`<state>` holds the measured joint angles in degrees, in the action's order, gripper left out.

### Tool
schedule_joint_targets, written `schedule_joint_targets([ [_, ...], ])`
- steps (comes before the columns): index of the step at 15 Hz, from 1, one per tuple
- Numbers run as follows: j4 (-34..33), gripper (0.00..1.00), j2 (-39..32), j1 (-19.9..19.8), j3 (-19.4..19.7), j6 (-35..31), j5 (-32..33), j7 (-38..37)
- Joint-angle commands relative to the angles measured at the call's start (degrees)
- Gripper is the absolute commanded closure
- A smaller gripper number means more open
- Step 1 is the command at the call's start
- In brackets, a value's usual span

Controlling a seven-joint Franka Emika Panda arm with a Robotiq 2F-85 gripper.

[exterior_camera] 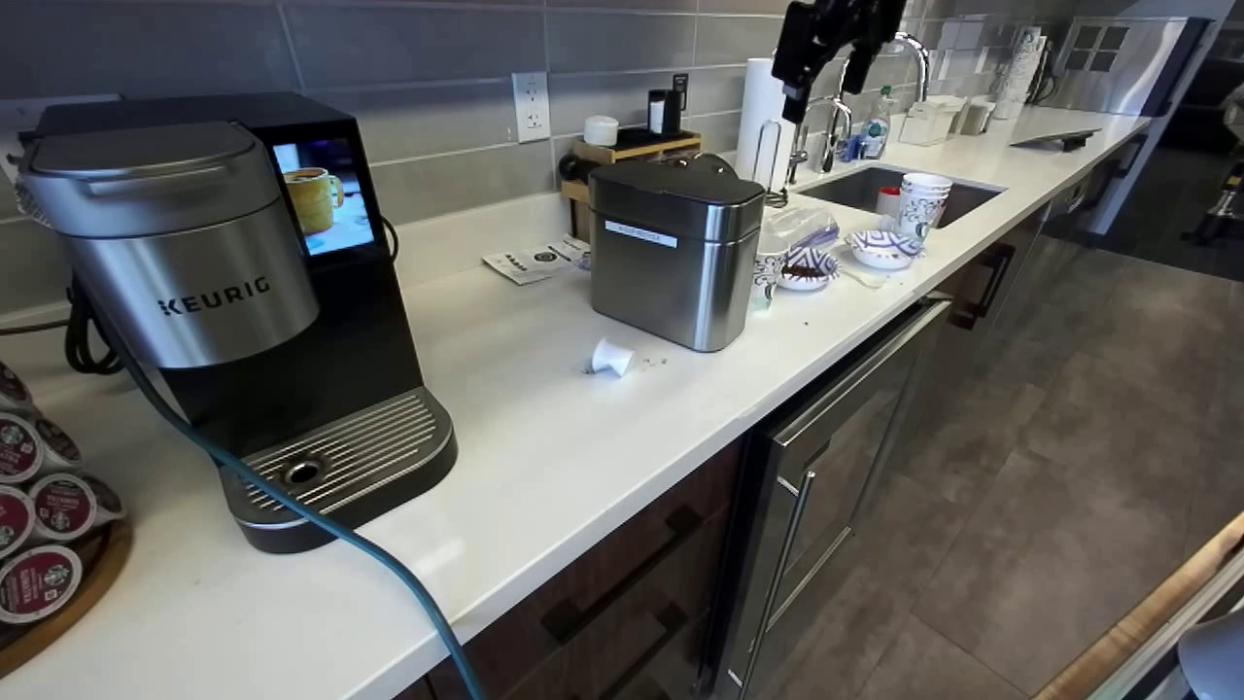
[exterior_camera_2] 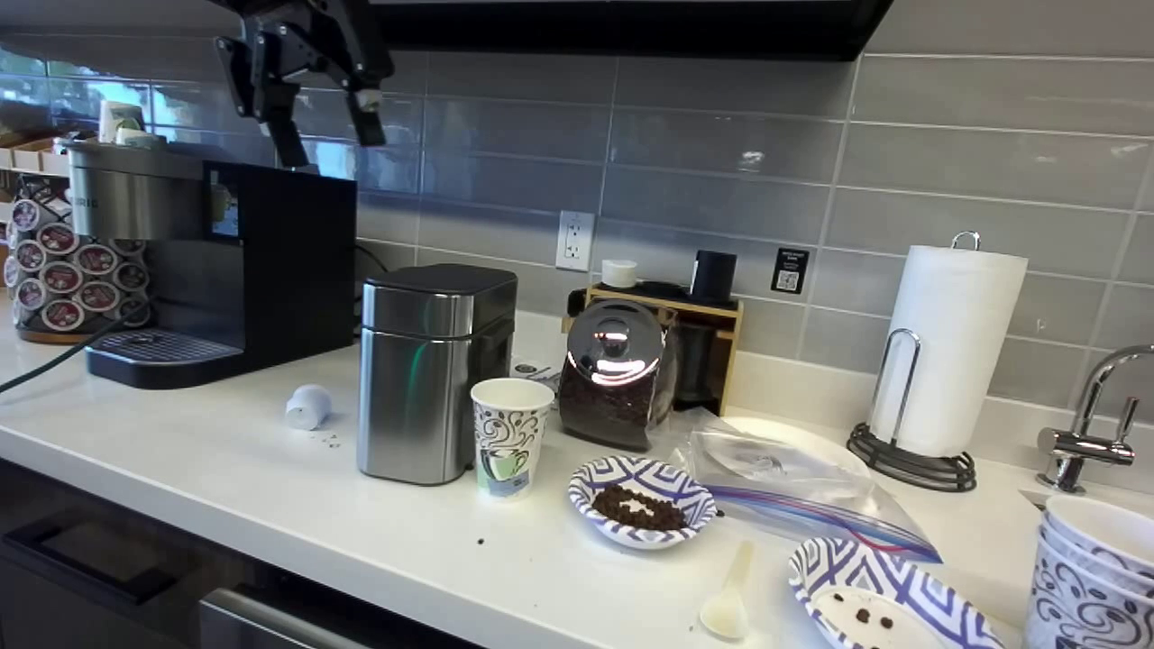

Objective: Open the silver bin and throw the coffee pod from the counter inside the bin then close it.

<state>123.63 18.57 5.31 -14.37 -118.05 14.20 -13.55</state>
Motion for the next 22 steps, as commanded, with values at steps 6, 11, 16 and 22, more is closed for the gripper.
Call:
schedule_joint_targets([
  [6, -12.6, 0.00, -16.0, 1.6, -3.8, -5.6, 19.6, -3.2],
  [11, -10.8, 0.00, -14.8, 3.3, -1.7, -6.9, 17.9, -2.4],
  [16, -10.7, 0.00, -14.6, 3.6, -2.3, -6.8, 21.7, -3.9],
  [22, -11.5, 0.00, -17.3, 6.2, -2.9, -7.8, 29.2, -5.6],
])
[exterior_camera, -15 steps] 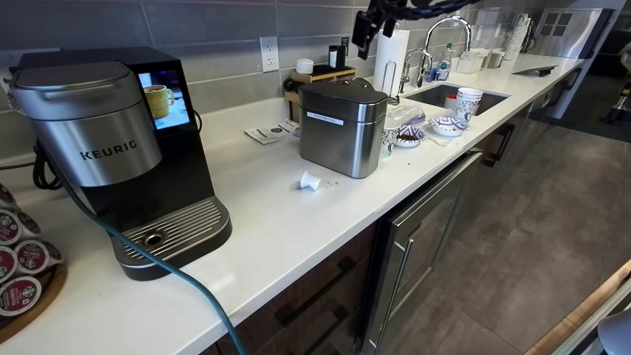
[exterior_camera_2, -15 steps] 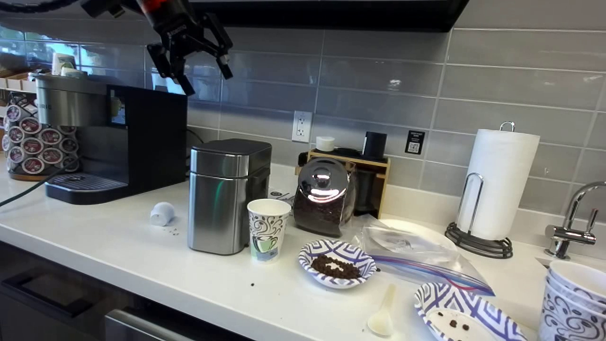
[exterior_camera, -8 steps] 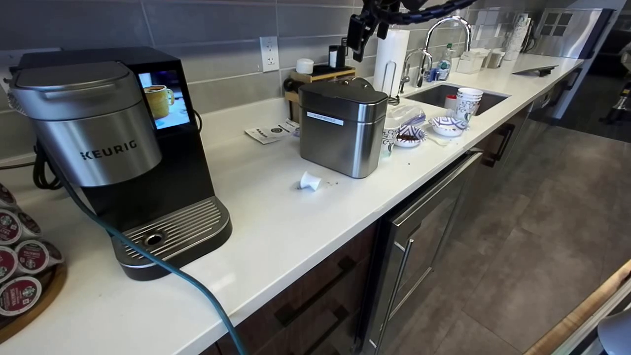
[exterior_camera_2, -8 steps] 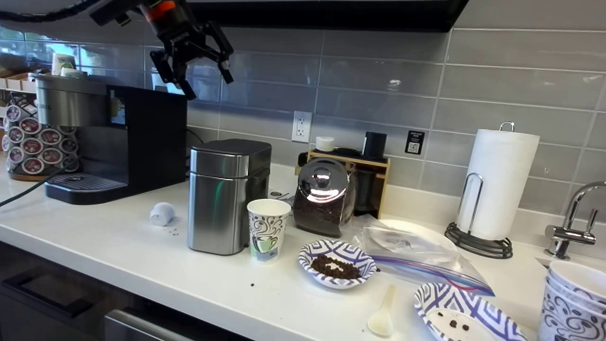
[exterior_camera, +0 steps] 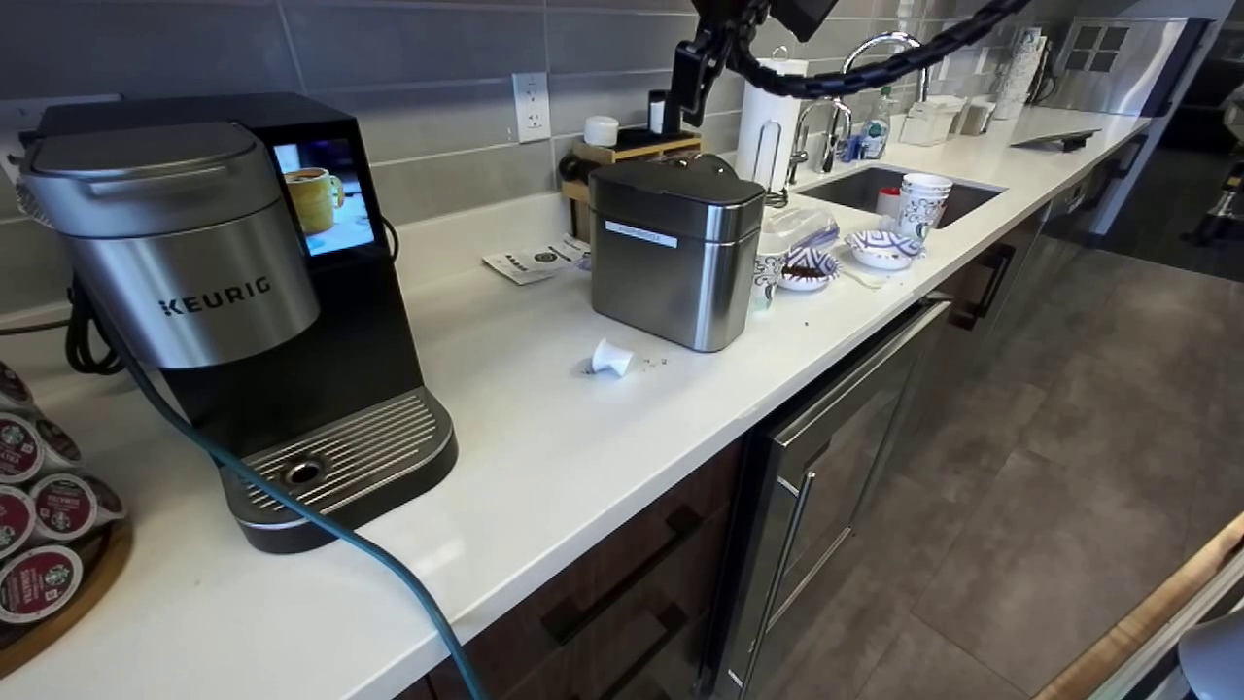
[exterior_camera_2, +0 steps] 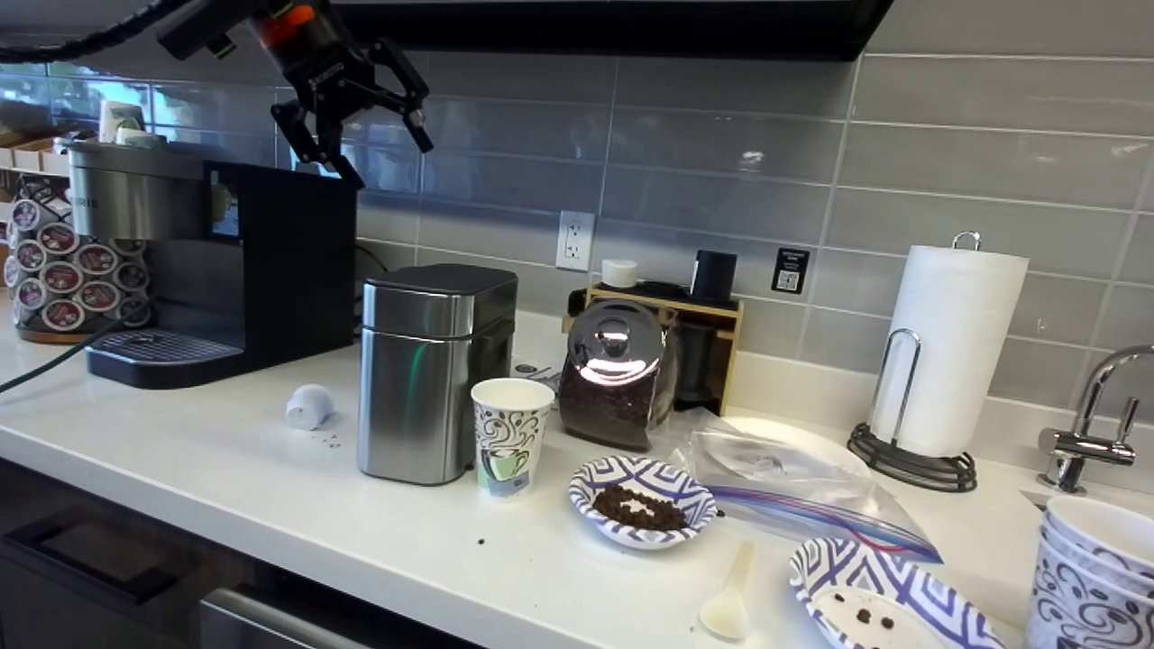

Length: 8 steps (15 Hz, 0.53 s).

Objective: Open the silver bin and throw the coffee pod from the counter inside the bin then close it.

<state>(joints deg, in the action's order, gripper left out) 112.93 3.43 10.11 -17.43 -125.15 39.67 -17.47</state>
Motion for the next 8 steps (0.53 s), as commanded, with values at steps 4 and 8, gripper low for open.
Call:
schedule_joint_targets([
  [4, -2.9, 0.00, -6.2, 2.9, 0.4, 0.8, 6.2, -3.0],
  [8, -6.0, 0.00, -10.6, 4.2, 1.3, 1.7, 7.9, -3.2],
])
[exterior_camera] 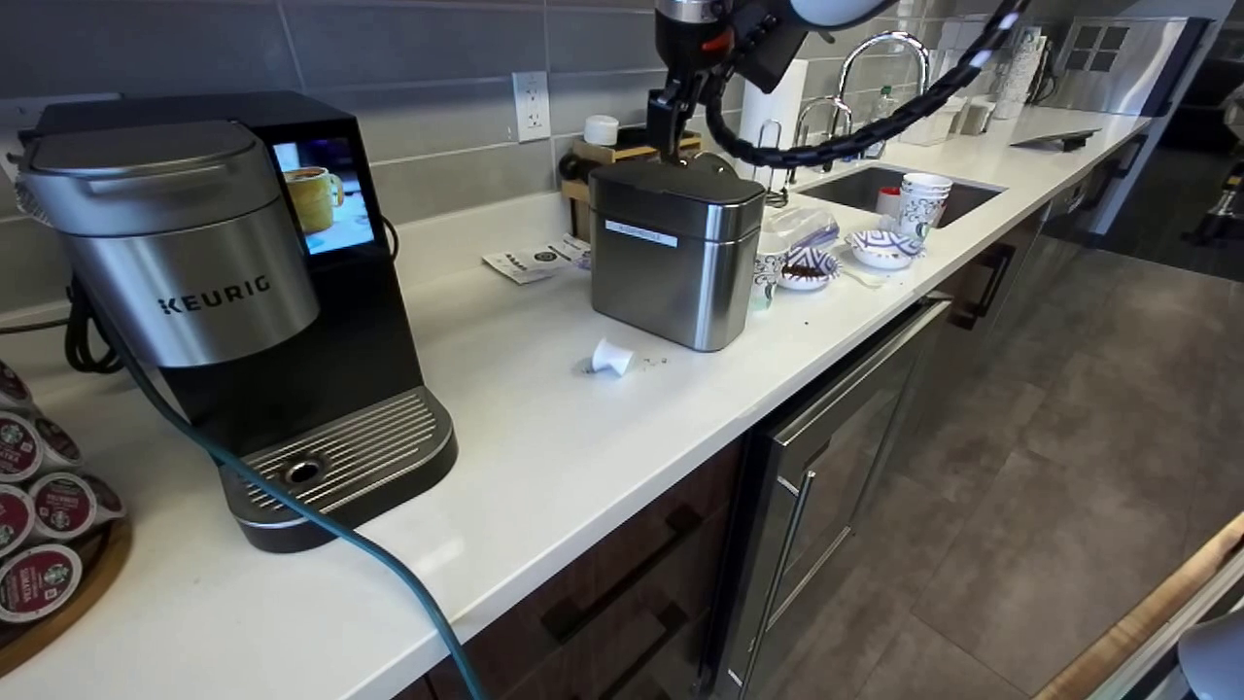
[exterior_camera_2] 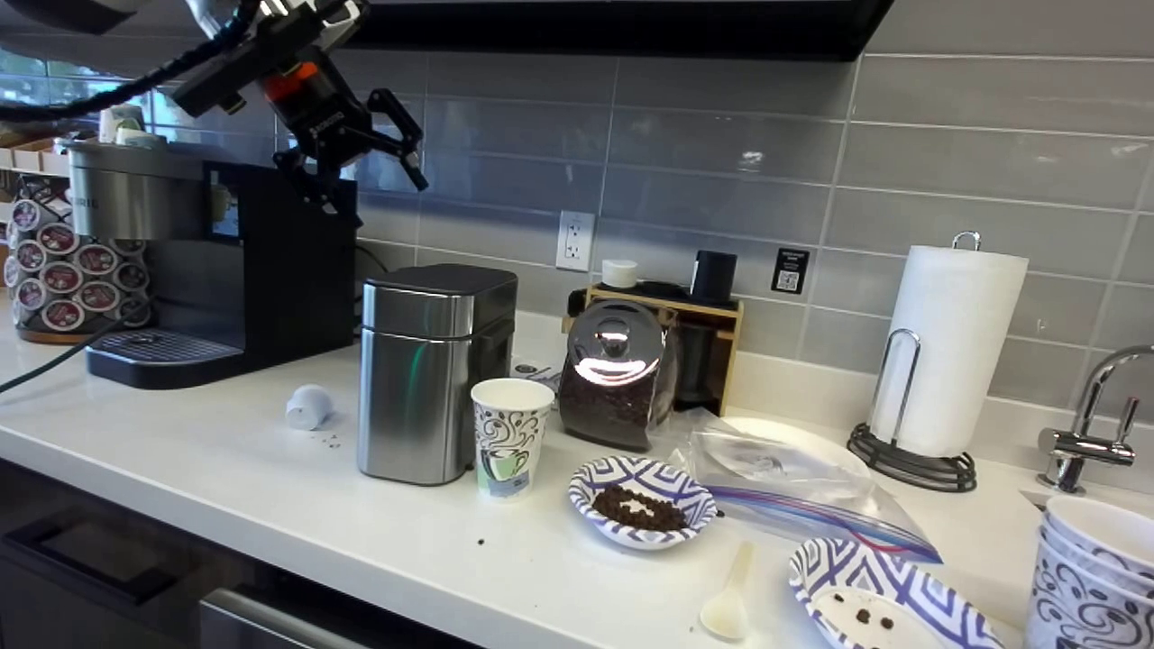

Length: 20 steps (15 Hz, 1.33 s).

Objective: Open the silver bin and throw the coffee pod from the counter inside the bin then close it.

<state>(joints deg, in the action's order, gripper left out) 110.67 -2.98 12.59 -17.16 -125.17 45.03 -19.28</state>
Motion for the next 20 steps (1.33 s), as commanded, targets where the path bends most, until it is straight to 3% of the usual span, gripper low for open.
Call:
schedule_joint_targets([
  [1, -4.5, 0.00, -5.2, 2.0, 1.3, 1.4, 2.7, -1.3],
  [10, -9.5, 0.00, -11.7, 5.0, 4.1, 3.4, 4.0, -0.8],
  [20, -9.4, 0.00, -11.5, 5.5, 6.0, 6.4, 4.1, -0.8],
])
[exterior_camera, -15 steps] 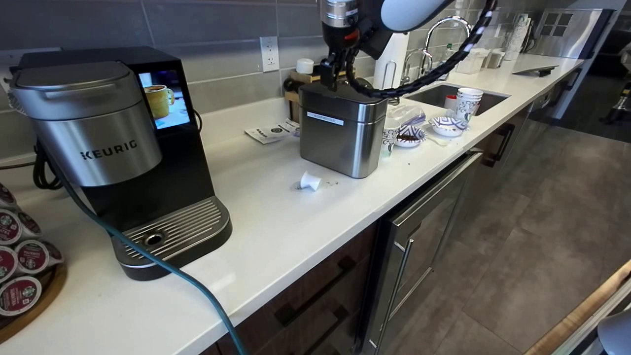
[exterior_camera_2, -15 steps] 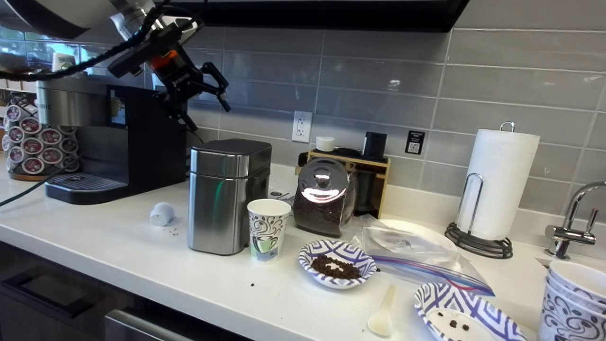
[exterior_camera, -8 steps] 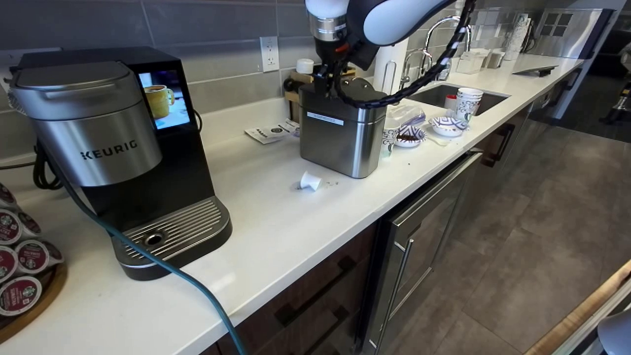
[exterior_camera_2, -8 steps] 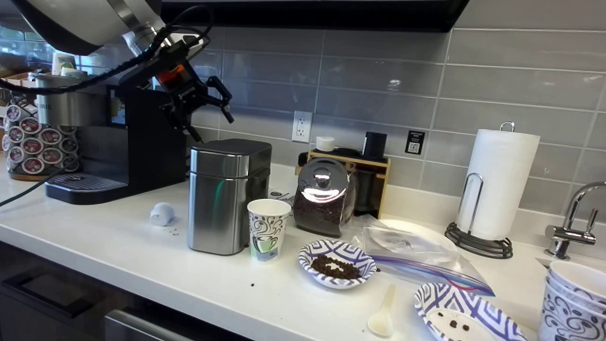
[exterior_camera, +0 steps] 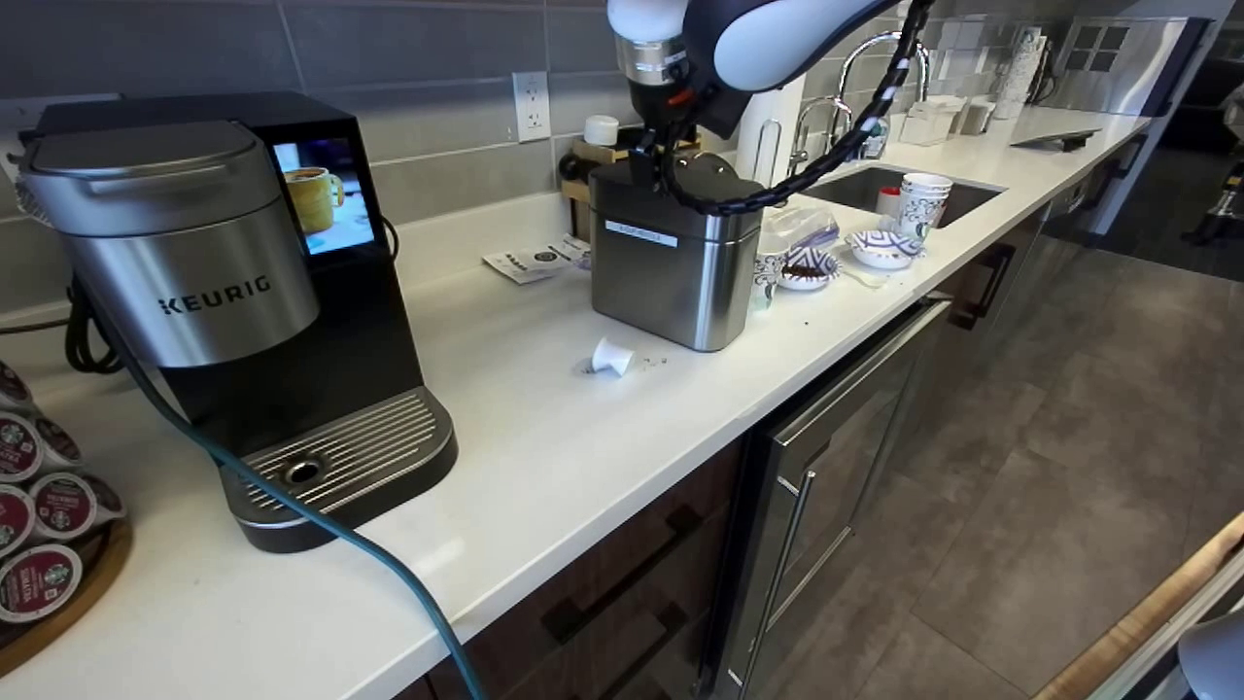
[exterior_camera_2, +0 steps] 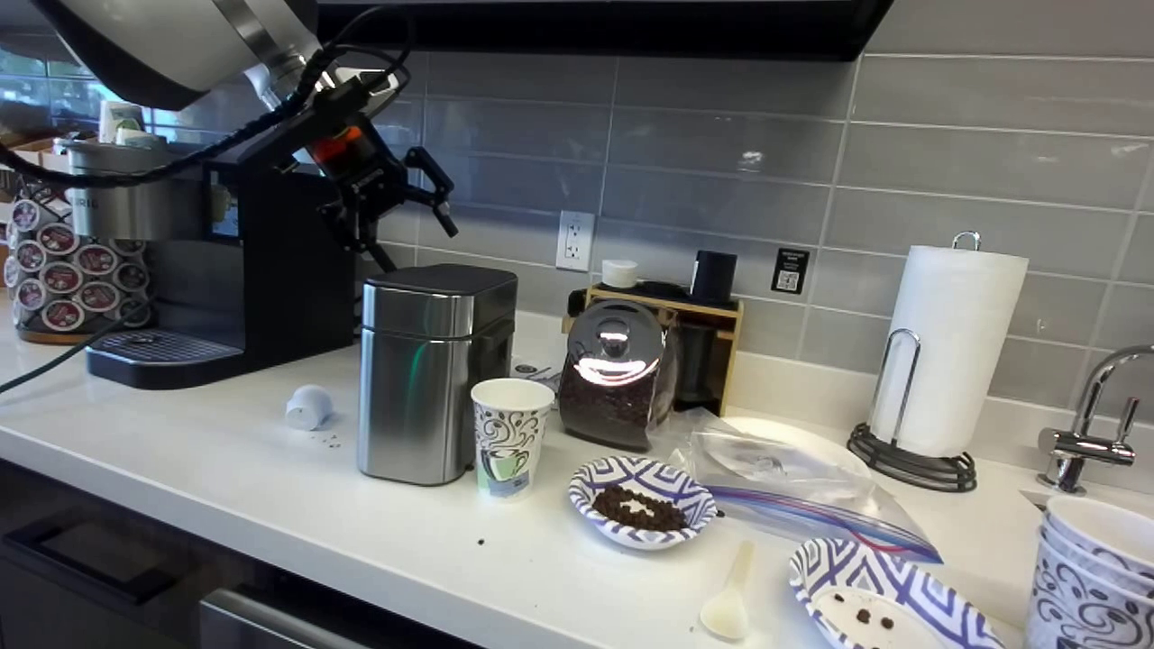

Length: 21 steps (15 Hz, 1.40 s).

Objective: Open the silver bin and throw the coffee pod from the counter inside the bin then close it.

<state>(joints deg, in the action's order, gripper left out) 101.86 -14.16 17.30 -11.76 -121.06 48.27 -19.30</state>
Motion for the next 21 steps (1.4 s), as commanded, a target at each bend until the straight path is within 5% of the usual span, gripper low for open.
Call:
schedule_joint_targets([
  [1, -0.5, 0.00, -0.2, 0.8, 0.7, 2.5, 0.8, -0.8],
  [9, -0.1, 0.00, 1.4, 0.4, 1.2, 3.1, 1.7, -2.1],
  [21, 3.2, 0.00, 8.0, -1.8, 3.4, 2.7, 5.3, -15.7],
])
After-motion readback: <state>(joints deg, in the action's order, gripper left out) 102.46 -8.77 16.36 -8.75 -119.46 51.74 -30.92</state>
